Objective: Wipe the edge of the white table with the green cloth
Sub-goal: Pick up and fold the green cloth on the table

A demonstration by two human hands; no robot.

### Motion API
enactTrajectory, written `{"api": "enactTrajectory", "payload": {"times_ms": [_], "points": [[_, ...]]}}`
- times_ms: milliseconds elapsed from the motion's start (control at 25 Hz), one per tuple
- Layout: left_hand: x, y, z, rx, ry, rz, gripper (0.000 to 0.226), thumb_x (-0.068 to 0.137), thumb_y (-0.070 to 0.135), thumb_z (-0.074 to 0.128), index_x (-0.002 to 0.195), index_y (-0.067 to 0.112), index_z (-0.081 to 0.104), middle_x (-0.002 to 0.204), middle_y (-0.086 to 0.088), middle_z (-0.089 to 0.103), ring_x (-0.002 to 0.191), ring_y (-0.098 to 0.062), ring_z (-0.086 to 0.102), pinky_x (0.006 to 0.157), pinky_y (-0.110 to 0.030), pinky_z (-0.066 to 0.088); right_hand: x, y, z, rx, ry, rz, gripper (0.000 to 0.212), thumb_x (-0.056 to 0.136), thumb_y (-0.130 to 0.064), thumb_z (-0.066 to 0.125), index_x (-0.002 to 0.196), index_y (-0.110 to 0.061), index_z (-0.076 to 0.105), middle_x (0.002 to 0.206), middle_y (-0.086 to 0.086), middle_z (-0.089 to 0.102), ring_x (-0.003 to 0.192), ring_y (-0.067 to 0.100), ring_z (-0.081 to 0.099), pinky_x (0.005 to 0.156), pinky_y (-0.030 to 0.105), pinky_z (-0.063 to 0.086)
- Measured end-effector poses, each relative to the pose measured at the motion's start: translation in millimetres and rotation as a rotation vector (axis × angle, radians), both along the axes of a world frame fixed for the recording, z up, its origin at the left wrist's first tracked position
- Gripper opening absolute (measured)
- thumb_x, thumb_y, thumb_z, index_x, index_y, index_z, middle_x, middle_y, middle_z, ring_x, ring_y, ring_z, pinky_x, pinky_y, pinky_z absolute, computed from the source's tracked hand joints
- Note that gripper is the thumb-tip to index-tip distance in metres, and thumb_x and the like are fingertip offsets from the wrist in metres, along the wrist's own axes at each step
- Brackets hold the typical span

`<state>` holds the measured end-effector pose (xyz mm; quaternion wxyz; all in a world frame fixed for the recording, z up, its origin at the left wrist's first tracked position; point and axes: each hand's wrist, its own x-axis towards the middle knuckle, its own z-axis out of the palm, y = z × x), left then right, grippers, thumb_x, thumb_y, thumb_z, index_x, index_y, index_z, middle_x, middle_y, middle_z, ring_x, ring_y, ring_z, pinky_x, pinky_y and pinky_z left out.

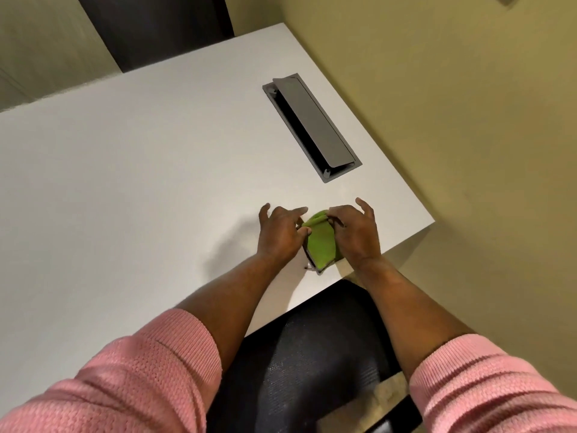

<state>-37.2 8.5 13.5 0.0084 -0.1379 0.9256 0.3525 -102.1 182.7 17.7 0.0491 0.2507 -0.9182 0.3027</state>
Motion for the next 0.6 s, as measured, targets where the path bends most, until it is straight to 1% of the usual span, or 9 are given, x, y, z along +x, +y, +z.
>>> {"api": "enactTrajectory", "payload": {"times_ms": [40,160,240,320,400,440,520,560,600], "points": [[5.3,-5.6,8.1,-0.006,0.013,-0.006,0.041,0.092,0.033,0.071,0.132,0.025,0.067,0.102,0.01,0.076,0.119,-0.014,0.057,0.125,-0.043,0.006,6.0,-4.2,6.3,-0.005,0.018,0.006,0.02,0.086,0.01,0.07,0.097,-0.004,0.078,0.096,0.011,0.079,0.092,0.027,0.074,0.116,0.052,0.035],[32.4,-29.6,38.0,-0.042,0.057,-0.009,0.031,0.091,0.03,0.072,0.122,0.026,0.071,0.101,0.009,0.076,0.116,-0.016,0.059,0.125,-0.043,0.007,33.2,-22.8,30.4,-0.047,0.01,0.012,0.019,0.086,0.007,0.07,0.099,-0.005,0.078,0.097,0.009,0.079,0.095,0.026,0.072,0.12,0.042,0.028],[55.3,-49.3,55.8,-0.068,0.088,-0.004,0.025,0.09,0.029,0.073,0.115,0.026,0.072,0.098,0.009,0.076,0.113,-0.017,0.06,0.124,-0.043,0.008,54.7,-40.0,45.8,-0.072,0.012,0.03,0.018,0.086,0.006,0.071,0.099,-0.006,0.078,0.098,0.008,0.079,0.094,0.026,0.073,0.12,0.045,0.029],[86.4,-71.6,72.0,-0.093,0.114,0.004,0.024,0.09,0.029,0.074,0.114,0.027,0.071,0.097,0.01,0.075,0.113,-0.016,0.06,0.125,-0.042,0.008,83.0,-61.6,60.1,-0.088,0.033,0.05,0.019,0.085,0.007,0.072,0.098,-0.006,0.078,0.097,0.008,0.079,0.092,0.026,0.073,0.119,0.046,0.031],[117.0,-93.4,84.5,-0.13,0.142,0.001,0.024,0.089,0.029,0.074,0.113,0.028,0.071,0.095,0.011,0.074,0.112,-0.015,0.059,0.125,-0.042,0.009,109.5,-83.7,70.9,-0.102,0.052,0.061,0.021,0.085,0.008,0.072,0.098,-0.007,0.078,0.096,0.008,0.079,0.092,0.025,0.072,0.119,0.043,0.03],[136.7,-106.7,91.3,-0.149,0.157,-0.001,0.024,0.089,0.03,0.075,0.112,0.029,0.071,0.093,0.011,0.074,0.111,-0.015,0.059,0.125,-0.043,0.009,127.1,-97.6,77.0,-0.112,0.058,0.07,0.022,0.084,0.008,0.072,0.097,-0.008,0.078,0.095,0.007,0.079,0.092,0.023,0.071,0.12,0.038,0.028],[179.9,-135.5,101.9,-0.194,0.173,-0.007,0.024,0.088,0.03,0.075,0.112,0.029,0.07,0.091,0.012,0.074,0.109,-0.015,0.059,0.125,-0.043,0.009,166.3,-126.5,88.1,-0.144,0.053,0.092,0.026,0.082,0.011,0.07,0.095,-0.009,0.078,0.093,0.005,0.078,0.092,0.016,0.067,0.122,0.024,0.019],[202.7,-150.6,106.3,-0.209,0.177,-0.005,0.025,0.088,0.03,0.075,0.112,0.029,0.07,0.091,0.013,0.074,0.108,-0.015,0.059,0.125,-0.043,0.009,187.2,-141.8,93.5,-0.163,0.048,0.108,0.029,0.08,0.014,0.068,0.095,-0.01,0.078,0.092,0.005,0.078,0.093,0.012,0.064,0.121,0.016,0.014],[225.8,-165.4,110.1,-0.22,0.182,0.0,0.025,0.088,0.03,0.075,0.112,0.029,0.071,0.091,0.012,0.074,0.108,-0.015,0.059,0.125,-0.042,0.008,208.7,-156.6,98.1,-0.177,0.051,0.125,0.033,0.077,0.016,0.067,0.094,-0.01,0.077,0.091,0.006,0.078,0.095,0.01,0.06,0.12,0.012,0.011]]}}
